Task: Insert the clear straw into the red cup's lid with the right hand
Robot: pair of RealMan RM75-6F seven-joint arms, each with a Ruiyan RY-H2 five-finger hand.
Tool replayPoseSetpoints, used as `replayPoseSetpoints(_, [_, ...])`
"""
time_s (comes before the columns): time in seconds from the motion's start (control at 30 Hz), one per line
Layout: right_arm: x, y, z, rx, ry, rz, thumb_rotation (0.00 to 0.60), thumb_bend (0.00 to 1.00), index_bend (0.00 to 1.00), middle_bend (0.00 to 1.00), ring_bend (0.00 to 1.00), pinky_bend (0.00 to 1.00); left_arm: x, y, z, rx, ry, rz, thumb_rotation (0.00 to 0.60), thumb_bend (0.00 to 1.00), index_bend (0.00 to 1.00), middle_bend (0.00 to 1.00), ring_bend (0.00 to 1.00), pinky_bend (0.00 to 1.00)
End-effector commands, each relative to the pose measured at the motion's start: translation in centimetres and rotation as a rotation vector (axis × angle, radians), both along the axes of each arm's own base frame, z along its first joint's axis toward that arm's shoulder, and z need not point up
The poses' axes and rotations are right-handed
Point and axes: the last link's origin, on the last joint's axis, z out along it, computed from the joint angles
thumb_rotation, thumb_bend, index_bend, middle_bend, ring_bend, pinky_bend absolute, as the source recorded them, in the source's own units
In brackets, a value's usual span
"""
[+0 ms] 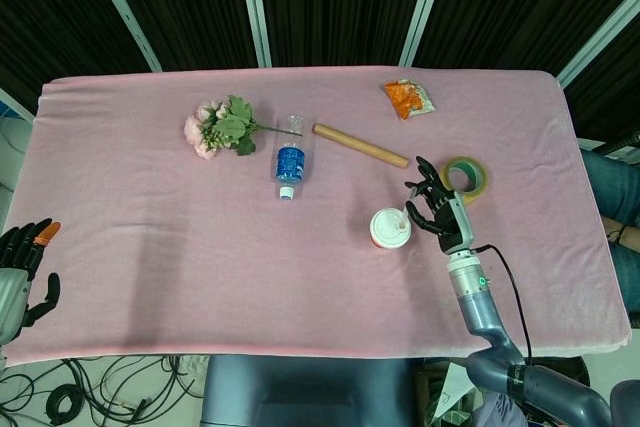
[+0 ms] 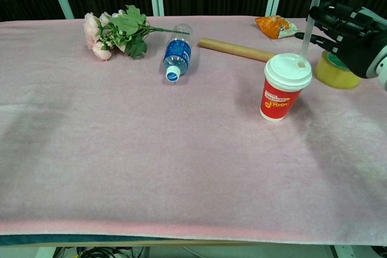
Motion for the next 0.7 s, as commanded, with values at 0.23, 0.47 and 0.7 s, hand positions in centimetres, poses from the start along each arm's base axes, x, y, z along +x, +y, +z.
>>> replayPoseSetpoints(0.23, [-0.8, 0.4, -0.7, 0.024, 0.024, 0.0, 0.6, 0.37, 0.6, 0.05, 0.01, 0.17, 0.0, 0.0, 0.0, 0.0, 0.001, 0.0, 0.6, 0.62, 0.1, 0.04, 0.0, 0.0])
replayPoseSetpoints(0.47, [-1.2, 0.9, -1.2, 0.043, 0.039, 0.016, 0.6, 0.35, 0.52, 0.05, 0.01, 0.18, 0.0, 0.0, 0.0, -0.001, 0.001, 0.0, 0.6, 0.62, 0.1, 0.04, 0.0, 0.0])
replayPoseSetpoints(0.7, [-1.9, 1.1, -1.6, 0.058, 0.057, 0.007, 0.6, 0.35, 0.52, 0.05, 0.01, 0.17, 0.0, 0.0, 0.0, -0.001, 0.002, 0.0, 0.6, 0.62, 0.1, 0.04, 0.0, 0.0])
